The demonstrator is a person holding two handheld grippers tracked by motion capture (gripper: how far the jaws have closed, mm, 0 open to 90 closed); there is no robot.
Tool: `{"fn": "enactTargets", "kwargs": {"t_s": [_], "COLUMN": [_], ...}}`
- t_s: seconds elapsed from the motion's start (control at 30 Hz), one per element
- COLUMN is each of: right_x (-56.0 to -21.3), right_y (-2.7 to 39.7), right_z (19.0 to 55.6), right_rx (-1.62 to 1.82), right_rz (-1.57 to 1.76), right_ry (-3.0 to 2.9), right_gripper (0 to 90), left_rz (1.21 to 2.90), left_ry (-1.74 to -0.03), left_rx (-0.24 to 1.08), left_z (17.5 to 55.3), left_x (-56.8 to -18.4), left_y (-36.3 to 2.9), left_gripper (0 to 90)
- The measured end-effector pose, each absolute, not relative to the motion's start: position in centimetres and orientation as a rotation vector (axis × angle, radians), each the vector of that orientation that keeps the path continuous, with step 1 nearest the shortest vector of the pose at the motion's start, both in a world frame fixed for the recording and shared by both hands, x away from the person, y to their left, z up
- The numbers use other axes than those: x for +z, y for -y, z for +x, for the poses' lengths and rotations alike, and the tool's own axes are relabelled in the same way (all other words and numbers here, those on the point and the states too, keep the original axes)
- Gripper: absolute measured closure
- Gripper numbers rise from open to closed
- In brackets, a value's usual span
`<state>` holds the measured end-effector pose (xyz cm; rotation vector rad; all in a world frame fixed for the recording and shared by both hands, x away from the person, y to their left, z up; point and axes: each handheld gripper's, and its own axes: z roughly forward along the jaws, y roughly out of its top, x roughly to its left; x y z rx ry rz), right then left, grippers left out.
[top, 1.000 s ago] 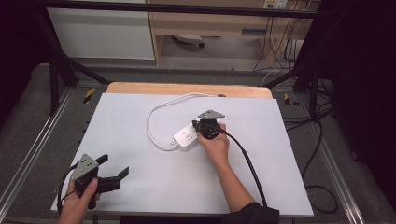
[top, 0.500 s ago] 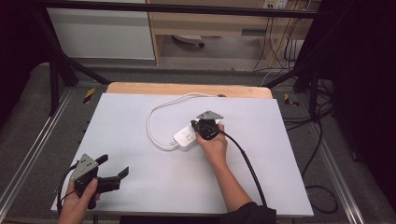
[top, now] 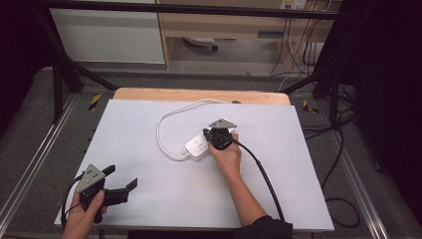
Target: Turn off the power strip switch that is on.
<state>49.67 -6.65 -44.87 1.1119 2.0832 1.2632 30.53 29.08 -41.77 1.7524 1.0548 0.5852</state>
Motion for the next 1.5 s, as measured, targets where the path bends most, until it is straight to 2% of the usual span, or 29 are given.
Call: {"fn": "enactTargets", "kwargs": {"t_s": [1.5], "right_x": [-44.93], "right_y": [6.34], "right_z": [49.56], "right_rx": [1.234], "right_rz": [1.091], "right_ry": [-2.090], "right_gripper": [90.0], "left_rz": [1.737], "left_ry": [-1.060], "left_rx": [0.593], "left_z": [30.39], "left_x": [-41.60], "left_y": [-29.48], "left_gripper": [5.3]}}
